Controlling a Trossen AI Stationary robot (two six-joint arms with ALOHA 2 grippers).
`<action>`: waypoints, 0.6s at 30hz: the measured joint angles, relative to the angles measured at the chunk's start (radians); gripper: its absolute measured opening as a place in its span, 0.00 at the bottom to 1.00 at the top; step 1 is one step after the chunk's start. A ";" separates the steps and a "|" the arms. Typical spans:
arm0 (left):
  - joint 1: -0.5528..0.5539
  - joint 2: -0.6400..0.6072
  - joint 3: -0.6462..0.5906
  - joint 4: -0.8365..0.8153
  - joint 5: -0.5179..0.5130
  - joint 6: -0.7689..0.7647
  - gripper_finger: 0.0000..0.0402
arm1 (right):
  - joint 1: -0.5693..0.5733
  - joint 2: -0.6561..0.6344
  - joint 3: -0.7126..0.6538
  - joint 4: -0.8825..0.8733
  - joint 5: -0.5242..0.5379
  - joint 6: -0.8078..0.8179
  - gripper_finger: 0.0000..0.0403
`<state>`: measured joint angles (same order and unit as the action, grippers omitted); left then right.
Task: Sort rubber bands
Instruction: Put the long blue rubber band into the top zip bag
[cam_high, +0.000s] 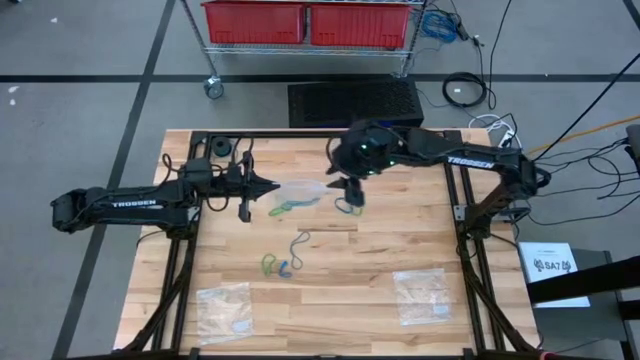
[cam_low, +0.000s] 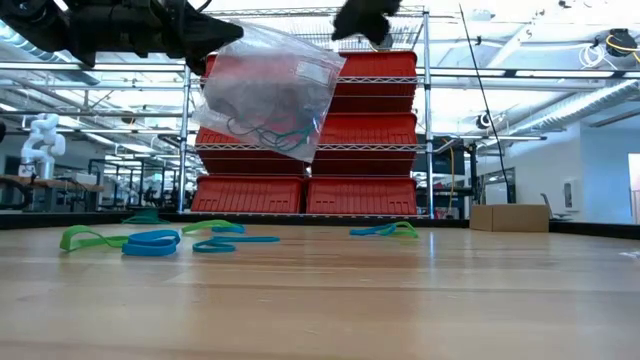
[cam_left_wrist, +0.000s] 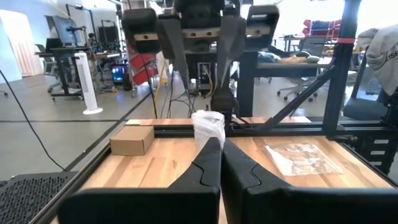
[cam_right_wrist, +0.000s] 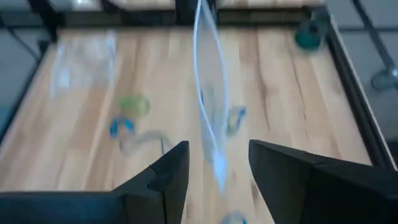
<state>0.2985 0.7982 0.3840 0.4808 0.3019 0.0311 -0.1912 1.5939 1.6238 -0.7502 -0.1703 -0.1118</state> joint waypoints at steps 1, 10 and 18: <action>0.000 0.000 0.000 -0.001 0.000 0.000 0.00 | -0.003 -0.008 0.000 -0.042 0.012 -0.010 0.39; 0.000 0.000 0.000 -0.008 0.000 0.000 0.00 | -0.037 -0.044 -0.067 -0.295 -0.012 -0.041 0.39; 0.000 0.000 -0.001 -0.021 0.000 0.000 0.00 | -0.038 -0.120 -0.463 0.151 -0.178 -0.061 0.30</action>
<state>0.2985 0.7982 0.3832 0.4599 0.3016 0.0311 -0.2295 1.4734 1.1610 -0.5990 -0.3481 -0.1729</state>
